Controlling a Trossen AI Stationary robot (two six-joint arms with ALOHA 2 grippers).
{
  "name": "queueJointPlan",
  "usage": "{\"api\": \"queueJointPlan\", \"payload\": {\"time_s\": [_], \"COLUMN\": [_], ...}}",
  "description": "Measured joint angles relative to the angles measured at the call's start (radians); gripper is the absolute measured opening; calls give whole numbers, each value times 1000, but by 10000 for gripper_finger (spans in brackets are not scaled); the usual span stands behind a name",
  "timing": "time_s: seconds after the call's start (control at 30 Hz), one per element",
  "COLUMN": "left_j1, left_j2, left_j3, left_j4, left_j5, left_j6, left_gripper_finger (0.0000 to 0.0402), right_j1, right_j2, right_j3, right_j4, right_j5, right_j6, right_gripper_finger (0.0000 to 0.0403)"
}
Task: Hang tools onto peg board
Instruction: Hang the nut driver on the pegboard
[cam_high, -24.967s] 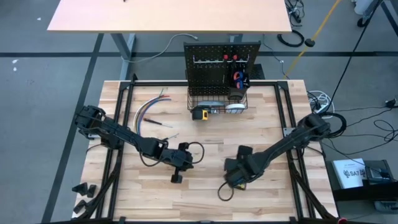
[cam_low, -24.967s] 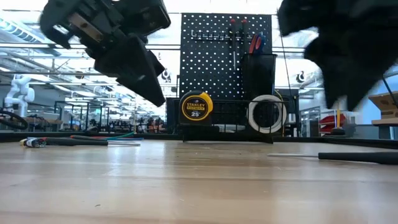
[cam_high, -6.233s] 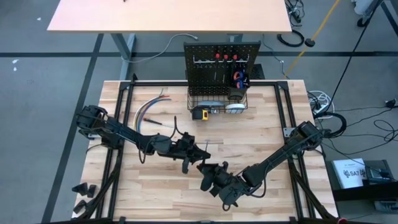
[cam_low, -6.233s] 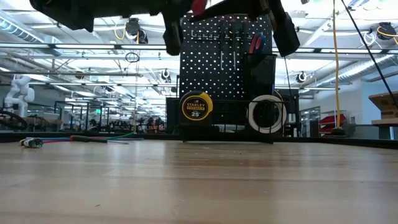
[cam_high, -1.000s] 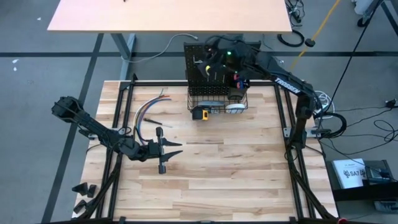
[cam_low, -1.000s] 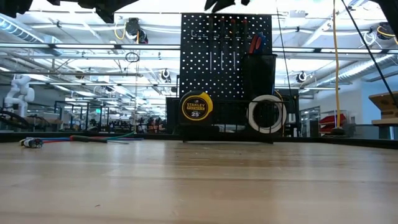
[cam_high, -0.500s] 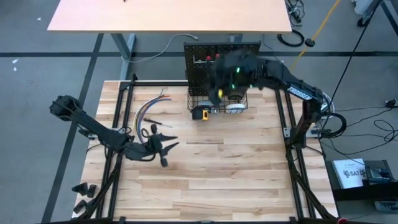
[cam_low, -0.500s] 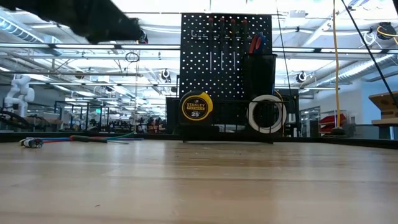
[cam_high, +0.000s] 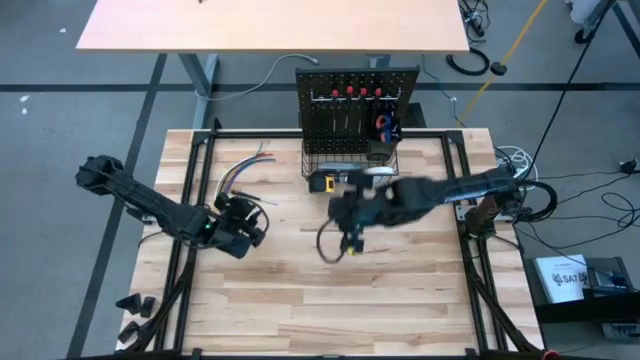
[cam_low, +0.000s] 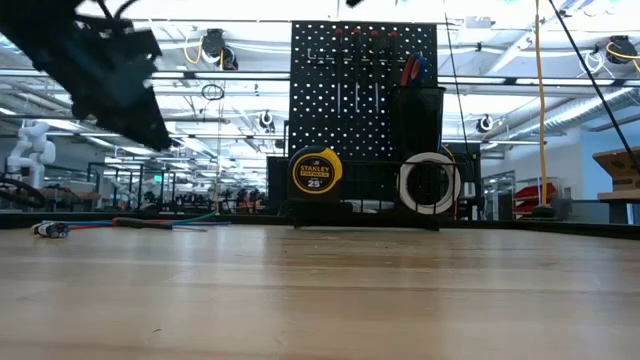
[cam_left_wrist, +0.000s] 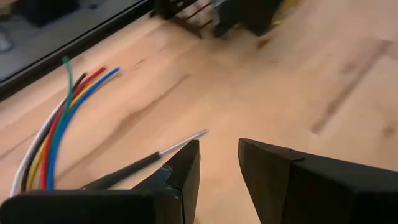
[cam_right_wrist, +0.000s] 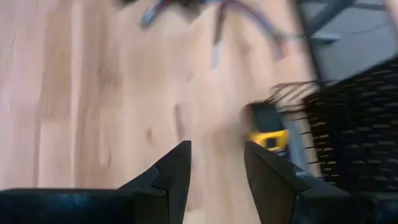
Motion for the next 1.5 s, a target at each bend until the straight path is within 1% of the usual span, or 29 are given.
{"api": "queueJointPlan", "payload": {"time_s": [0.07,0.1,0.2,0.27,0.33,0.43,0.53,0.6,0.67,0.73,0.77,0.83,0.87,0.93,0.97,1.03,1.13,1.23,1.33,1.5], "left_j1": [27,40,74,99,115,115,100,88,80,87,92,104,109,137,163,233,342,450,537,645], "left_j2": [17,28,64,85,105,130,134,127,120,123,124,124,124,121,118,113,112,112,112,113], "left_j3": [-20,-25,-27,-27,-27,-27,-26,-19,-17,-18,-18,-15,-9,23,48,115,208,257,246,183], "left_j4": [11,9,10,10,10,30,77,110,114,108,115,152,159,139,120,50,-116,-206,-257,-255], "left_j5": [0,0,10,11,11,34,142,185,178,153,142,154,186,311,378,450,501,581,643,648], "left_j6": [-22,-23,-31,-28,-6,77,177,257,303,354,407,575,654,769,806,858,968,1112,1228,1345], "left_gripper_finger": [116,116,116,116,116,116,116,116,116,116,116,116,116,116,116,114,108,103,102,102], "right_j1": [30,41,59,60,55,42,24,8,-7,-16,-18,-16,-13,-6,0,14,36,56,77,109], "right_j2": [0,-2,2,2,2,5,30,54,81,99,109,116,116,116,115,110,107,107,107,107], "right_j3": [-95,-151,-333,-456,-567,-703,-789,-815,-818,-818,-818,-819,-819,-819,-819,-819,-818,-818,-818,-818], "right_j4": [58,124,400,631,858,1149,1399,1503,1539,1523,1518,1477,1451,1414,1393,1362,1340,1306,1231,1111], "right_j5": [-44,-85,-236,-309,-317,-286,-246,-233,-230,-228,-230,-241,-255,-311,-343,-404,-466,-509,-522,-523], "right_j6": [-31,-48,-71,-89,-130,-216,-236,-201,-154,-100,-71,-18,3,23,33,52,59,61,51,-6], "right_gripper_finger": [142,141,141,141,141,141,141,141,141,141,141,141,141,141,141,141,141,141,141,141]}}
